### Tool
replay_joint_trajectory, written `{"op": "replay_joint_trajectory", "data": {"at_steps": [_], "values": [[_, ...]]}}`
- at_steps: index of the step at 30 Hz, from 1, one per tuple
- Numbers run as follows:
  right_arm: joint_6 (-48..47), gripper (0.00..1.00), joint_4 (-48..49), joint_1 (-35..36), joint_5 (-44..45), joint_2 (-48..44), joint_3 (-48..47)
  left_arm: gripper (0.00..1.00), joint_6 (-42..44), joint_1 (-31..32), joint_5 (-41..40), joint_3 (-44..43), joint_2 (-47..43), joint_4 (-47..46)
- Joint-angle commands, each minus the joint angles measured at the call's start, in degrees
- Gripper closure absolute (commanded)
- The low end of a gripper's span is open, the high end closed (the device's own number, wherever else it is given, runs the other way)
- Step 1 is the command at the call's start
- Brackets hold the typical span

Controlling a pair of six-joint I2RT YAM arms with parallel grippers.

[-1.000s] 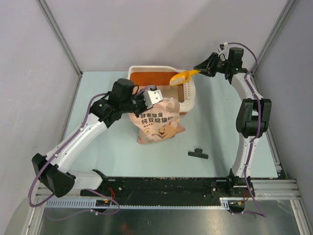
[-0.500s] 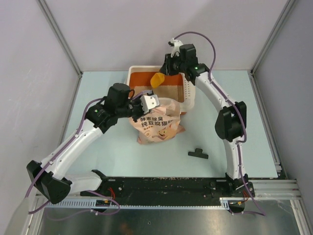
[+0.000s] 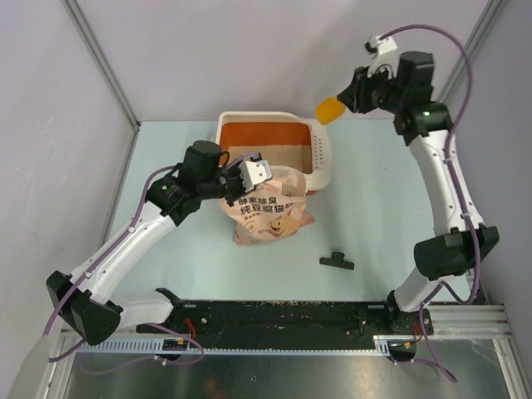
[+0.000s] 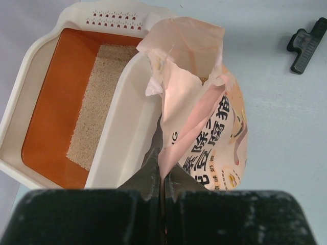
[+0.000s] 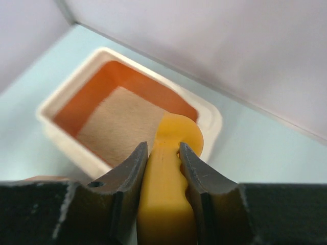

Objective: Fill the litter box with clean litter

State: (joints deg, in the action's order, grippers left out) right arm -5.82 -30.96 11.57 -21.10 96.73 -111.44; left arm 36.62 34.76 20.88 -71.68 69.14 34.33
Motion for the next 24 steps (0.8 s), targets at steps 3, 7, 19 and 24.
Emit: {"op": "replay_joint_trajectory", "data": {"at_steps": [3, 7, 19, 24], "values": [[4.86, 1.0, -14.55, -3.93, -28.01, -3.56, -4.67, 1.0, -0.5, -0.05, -0.67, -3.99, 0.55, -5.5], [3.37, 1.0, -19.83, -4.01, -35.66, -4.97, -1.86, 1.0, -1.02, -0.05, -0.93, -3.99, 1.08, -5.76], [1.88, 1.0, -23.09, -2.27, -37.44, -1.99, -3.34, 1.0, -1.03, -0.31, -1.63, -3.91, 0.47, -6.11], [-1.46, 1.0, -24.67, 2.3, -26.65, -1.63, -2.91, 1.0, -1.2, -0.4, -1.55, -4.17, 0.2, -6.11]]}}
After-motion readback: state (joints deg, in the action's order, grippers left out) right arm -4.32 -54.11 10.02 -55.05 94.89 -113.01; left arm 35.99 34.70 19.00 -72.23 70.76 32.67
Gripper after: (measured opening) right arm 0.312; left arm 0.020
